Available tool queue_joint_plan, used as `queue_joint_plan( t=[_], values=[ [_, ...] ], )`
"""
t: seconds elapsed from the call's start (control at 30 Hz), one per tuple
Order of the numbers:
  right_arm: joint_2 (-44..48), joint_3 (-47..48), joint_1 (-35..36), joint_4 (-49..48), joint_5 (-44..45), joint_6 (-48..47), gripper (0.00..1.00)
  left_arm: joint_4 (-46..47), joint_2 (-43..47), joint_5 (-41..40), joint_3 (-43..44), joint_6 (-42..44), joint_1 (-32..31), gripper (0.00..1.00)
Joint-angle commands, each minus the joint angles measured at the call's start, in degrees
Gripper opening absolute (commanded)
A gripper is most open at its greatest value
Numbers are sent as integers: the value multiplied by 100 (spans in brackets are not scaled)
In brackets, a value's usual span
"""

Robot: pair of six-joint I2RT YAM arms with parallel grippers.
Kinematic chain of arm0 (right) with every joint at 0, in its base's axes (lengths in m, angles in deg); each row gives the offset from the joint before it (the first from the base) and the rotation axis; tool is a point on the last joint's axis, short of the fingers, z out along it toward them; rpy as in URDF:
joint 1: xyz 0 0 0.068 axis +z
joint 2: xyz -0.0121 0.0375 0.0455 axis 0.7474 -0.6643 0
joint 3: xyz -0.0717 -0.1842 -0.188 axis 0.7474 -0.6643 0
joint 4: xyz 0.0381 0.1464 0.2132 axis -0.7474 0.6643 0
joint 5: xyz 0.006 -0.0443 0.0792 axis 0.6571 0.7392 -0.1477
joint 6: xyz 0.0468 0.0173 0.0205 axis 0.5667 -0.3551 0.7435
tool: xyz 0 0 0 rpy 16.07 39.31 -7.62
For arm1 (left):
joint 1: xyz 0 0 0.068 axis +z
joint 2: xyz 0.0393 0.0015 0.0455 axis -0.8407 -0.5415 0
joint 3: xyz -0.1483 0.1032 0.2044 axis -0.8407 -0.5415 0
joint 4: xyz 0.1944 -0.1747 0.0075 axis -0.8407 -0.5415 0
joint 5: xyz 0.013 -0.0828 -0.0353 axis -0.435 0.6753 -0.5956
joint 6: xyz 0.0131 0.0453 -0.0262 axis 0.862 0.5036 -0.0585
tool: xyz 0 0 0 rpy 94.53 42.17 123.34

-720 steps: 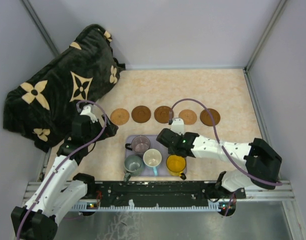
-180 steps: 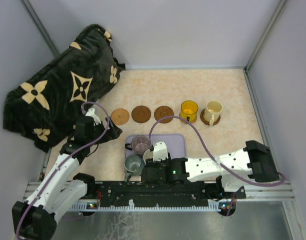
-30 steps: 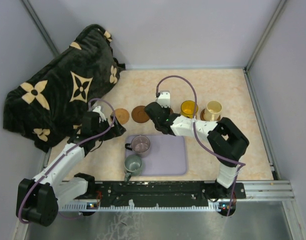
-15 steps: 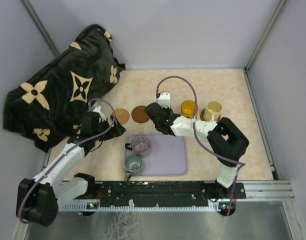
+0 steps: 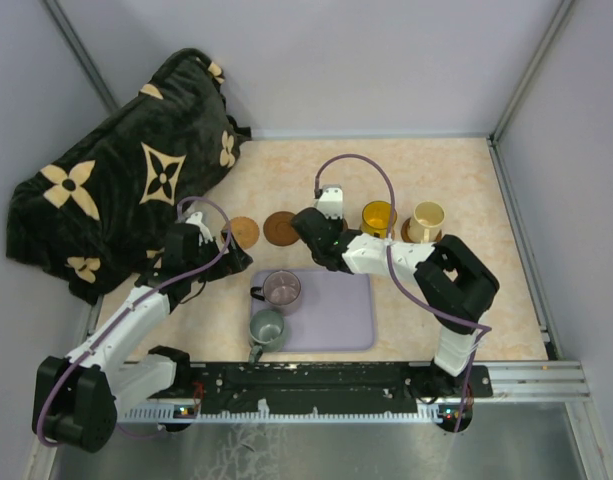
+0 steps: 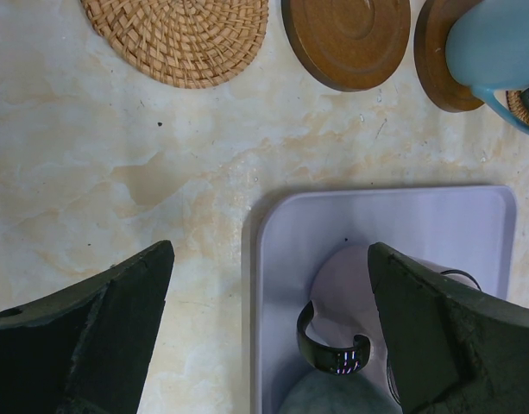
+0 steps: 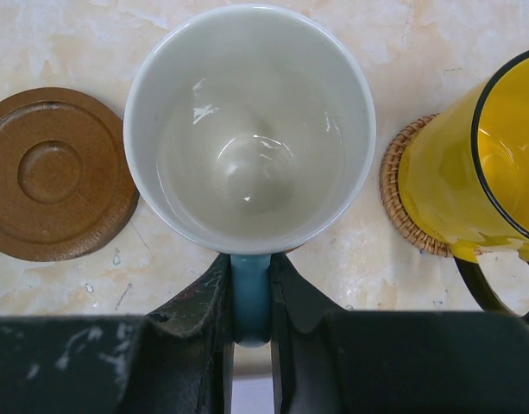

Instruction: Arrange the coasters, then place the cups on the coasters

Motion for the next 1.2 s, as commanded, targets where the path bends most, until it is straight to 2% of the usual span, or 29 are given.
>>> queue_joint_plan(
  t=[0.0,0.2,0.23,0.37,0.5,0.63,0.97,1.17],
  values=[
    [385,51,-82,-387,365,106,0,154,-23,9,48,53,-16,100],
    [332,19,-96,-417,239,109,0,157,-16,0,40,50,-16,100],
    [325,21,-98,-420,221,103,2,151,-14,0,41,49,-16,100],
    [287,27,-100,-459,156,51,26,157,-21,0,35,49,-16,99],
    [230,67,-98,-458,128,0,41,145,-25,-3,51,54,-16,99],
    [220,80,-93,-473,127,-34,45,146,-25,-8,40,56,-16,99],
    [323,136,-97,-238,145,43,66,148,-24,-5,57,57,-14,99],
    [572,77,-83,-135,128,99,68,115,16,-27,90,71,-16,99]
  ],
)
